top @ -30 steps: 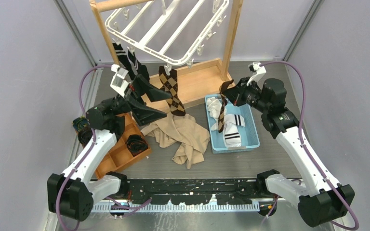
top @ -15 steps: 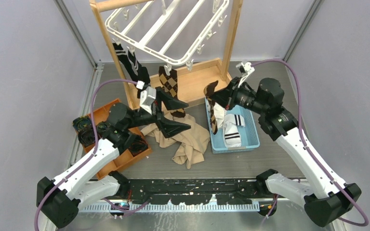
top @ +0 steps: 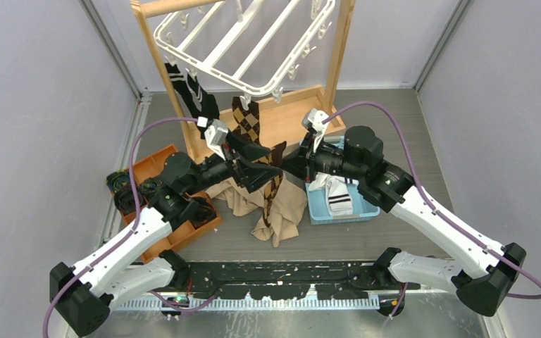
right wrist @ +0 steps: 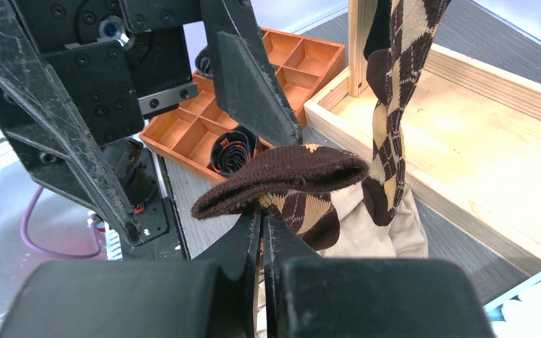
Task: Clip the socks to the hanger
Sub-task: Pick up the sock from the bin.
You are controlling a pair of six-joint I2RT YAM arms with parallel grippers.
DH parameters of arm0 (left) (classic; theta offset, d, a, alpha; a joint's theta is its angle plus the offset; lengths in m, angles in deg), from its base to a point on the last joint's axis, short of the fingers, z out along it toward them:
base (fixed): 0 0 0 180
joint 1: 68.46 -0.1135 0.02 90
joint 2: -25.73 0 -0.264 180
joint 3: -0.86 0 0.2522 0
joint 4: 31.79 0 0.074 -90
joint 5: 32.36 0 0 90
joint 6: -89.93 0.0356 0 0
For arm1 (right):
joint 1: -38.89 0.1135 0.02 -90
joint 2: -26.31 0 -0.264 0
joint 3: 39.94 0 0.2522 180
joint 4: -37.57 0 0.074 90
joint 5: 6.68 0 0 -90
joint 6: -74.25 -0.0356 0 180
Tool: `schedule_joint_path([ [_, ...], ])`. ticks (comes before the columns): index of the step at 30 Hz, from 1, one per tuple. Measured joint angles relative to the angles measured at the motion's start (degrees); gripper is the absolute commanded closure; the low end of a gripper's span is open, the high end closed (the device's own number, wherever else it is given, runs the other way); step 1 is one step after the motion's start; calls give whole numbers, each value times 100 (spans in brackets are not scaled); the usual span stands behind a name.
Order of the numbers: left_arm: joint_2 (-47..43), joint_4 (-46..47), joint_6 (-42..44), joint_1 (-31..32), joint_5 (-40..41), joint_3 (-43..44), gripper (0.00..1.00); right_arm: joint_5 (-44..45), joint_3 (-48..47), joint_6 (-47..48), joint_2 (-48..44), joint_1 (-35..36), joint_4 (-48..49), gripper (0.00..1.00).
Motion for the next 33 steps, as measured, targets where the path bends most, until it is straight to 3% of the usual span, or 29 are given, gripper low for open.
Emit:
schedule_joint_path([
  [9,-101,-492,4,0,208,2,33,66,-17,79,282,181,103,98],
  [22,-11,-564,-2,-2,326,81,93,133,-28,31,286,243,240,98],
  [26,-72,-671,2,-2,448,101,100,177,-28,28,286,240,258,95],
  [28,-105,-728,11,-2,525,109,100,173,-26,31,286,247,273,81],
  [30,-127,-846,42,-2,557,144,100,173,-28,33,286,251,273,56],
  [33,-214,-1202,247,-2,549,229,100,173,-28,111,273,256,273,31],
])
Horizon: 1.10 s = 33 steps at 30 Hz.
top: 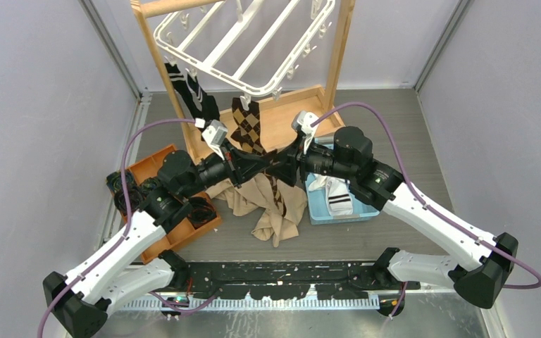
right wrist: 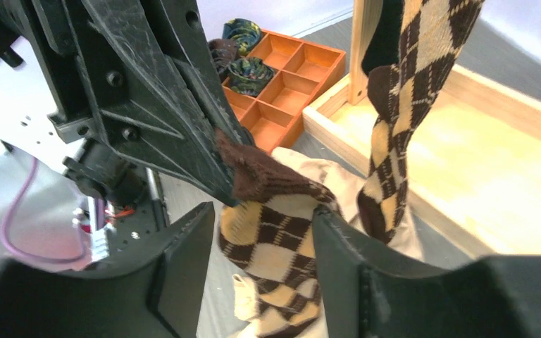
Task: Clip the socks to the hanger
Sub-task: Pick up the sock from the bin.
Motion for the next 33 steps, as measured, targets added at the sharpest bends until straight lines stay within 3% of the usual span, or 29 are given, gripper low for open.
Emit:
schedule_joint_path([
  [5,-175,-1091,730,0,-262,459,100,-46,0,557,-181,-2,-151,19],
  [11,-184,-2404,1591,-31,-1034,1274,100,-533,-24,1600,-433,0,-299,19],
  [16,76,-3126,1989,-48,-1836,1714,100,-1075,-120,2144,-286,0,-433,22],
  [19,271,-3403,2087,-55,-2197,1825,100,-1272,-186,2286,-179,0,-498,30],
  [22,348,-3543,2146,-63,-2389,1829,100,-1447,-260,2343,-122,0,-573,39],
  [28,345,-3578,2155,-85,-2542,1829,100,-1735,-323,2315,-90,20,-590,49],
  [33,339,-3569,2052,-116,-2533,1829,100,-1847,-424,2282,-63,74,-614,46],
])
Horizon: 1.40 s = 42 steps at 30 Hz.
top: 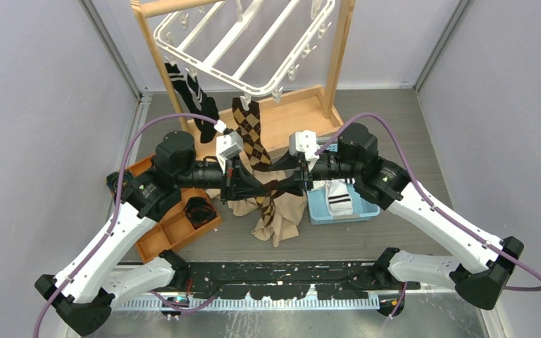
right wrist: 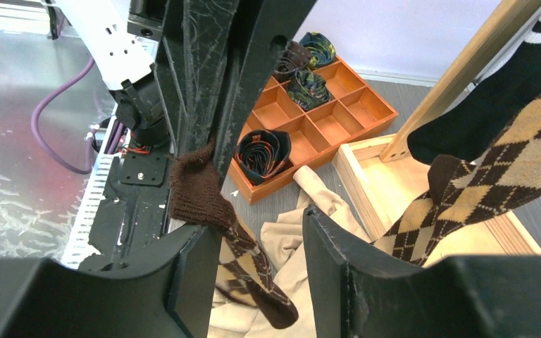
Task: Clip the socks to the hanger
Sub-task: Pick up the sock from the bin.
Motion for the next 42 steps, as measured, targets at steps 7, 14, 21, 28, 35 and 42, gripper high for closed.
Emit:
schedule_joint_path([
  [7,-57,184,-367,-234,4,-63,100,0,-17,15,11,129,-15,43],
  [14,-55,601,-874,-505,-122,-271,100,2,-52,57,13,254,-120,45],
  [21,-44,796,-1123,-570,-286,-358,100,20,-107,74,59,308,-133,51],
  [28,-44,940,-1281,-688,-474,-437,99,55,-170,96,59,310,-177,54],
  [35,-28,1025,-1453,-898,-765,-483,99,101,-262,214,59,317,-356,64],
  [42,63,1237,-1683,-942,-1005,-525,99,107,-367,243,109,330,-431,75],
])
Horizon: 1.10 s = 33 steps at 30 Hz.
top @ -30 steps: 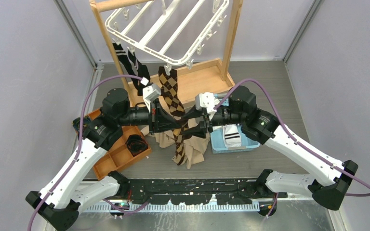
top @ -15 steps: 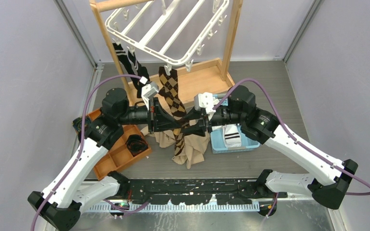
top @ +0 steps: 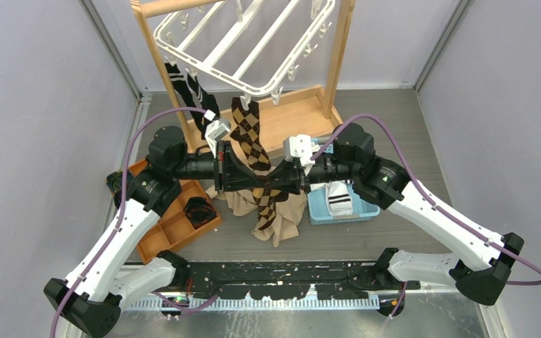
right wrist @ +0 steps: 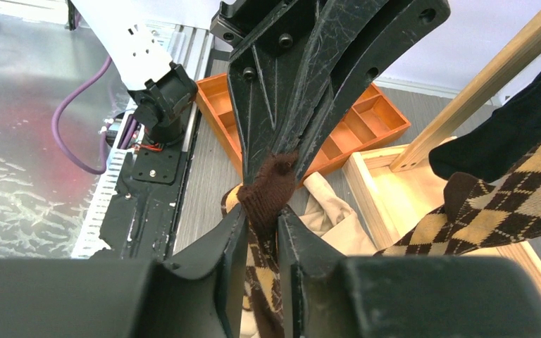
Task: Clip the socks to the hanger
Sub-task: Pick up the sock from the bin.
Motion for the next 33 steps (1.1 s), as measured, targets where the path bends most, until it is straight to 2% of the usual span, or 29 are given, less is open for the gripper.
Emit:
schedule_joint_path([
  [6,13,162,-190,-4,-105,-72,97,9,-35,7,46,2,-28,97],
  [9,17,245,-264,-4,-127,-94,93,22,-55,-26,52,2,-48,99],
  [13,-7,391,-323,-17,-116,-186,65,101,-57,-234,52,2,-37,99],
  [16,-142,542,-308,-46,11,-337,35,184,-52,-439,50,7,28,99],
  [20,-651,804,-151,-68,361,-678,13,332,-42,-730,42,7,203,99],
  [23,-1305,1244,70,-70,680,-1095,9,426,-2,-955,26,4,354,99],
  [27,-2157,1932,485,-70,1003,-1775,9,472,109,-1329,-4,-37,654,99],
  [31,-2452,2354,796,-68,1268,-2057,12,476,149,-1646,-4,-63,898,99],
  [33,-2382,2487,872,-70,1397,-2098,18,474,151,-1803,-2,-72,1005,99],
])
